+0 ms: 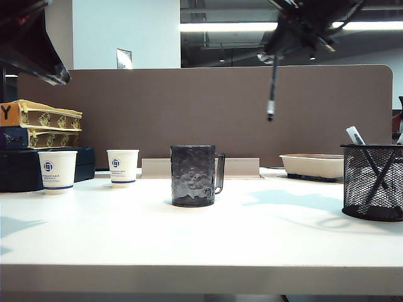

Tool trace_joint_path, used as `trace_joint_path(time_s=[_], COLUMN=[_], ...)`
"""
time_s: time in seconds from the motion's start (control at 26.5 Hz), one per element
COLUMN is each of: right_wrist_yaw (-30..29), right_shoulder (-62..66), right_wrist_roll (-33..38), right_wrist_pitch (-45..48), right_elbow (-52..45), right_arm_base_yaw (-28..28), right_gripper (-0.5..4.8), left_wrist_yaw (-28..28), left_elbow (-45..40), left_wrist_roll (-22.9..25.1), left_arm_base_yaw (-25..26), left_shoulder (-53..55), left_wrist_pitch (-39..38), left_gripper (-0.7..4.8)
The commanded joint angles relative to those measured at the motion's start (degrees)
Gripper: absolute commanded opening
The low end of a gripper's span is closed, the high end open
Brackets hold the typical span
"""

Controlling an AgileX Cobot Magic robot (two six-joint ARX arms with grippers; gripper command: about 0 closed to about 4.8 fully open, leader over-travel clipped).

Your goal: Pick up one pen and put it in the pen container.

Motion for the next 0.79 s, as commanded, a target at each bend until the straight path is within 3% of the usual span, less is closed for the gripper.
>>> trace_joint_path(time_s=[0.04, 0.23, 0.53, 0.79], right_wrist_yaw=[0.8, 2.9, 7.5, 11.1], right_shoulder=[-1.9, -5.9, -10.3, -16.1], right_wrist_roll=[-0.6, -2.0, -6.8, -8.1], right_wrist_pitch=[-0.9, -5.3, -12.0, -9.2], right_elbow=[0.3, 0.3, 0.0, -9.9], right_arm_base_yaw=[-1.7, -5.6, -6.2, -6.4], right_gripper=[0.21, 0.21, 0.21, 0.36], left_wrist_yaw=[-1.3, -2.3, -2.3, -2.5], left_elbow=[0.1, 0.0, -1.2, -3.7], left_wrist_roll=[0.0, -0.2, -1.5, -1.8], left_arm_base_yaw=[0.0, 0.0, 0.0, 0.0], left_shoulder=[-1.6, -2.7, -4.0, -9.9], left_wrist_pitch=[-1.1, -1.9, -2.4, -4.0], left_gripper=[0.48, 0.48, 0.48, 0.48])
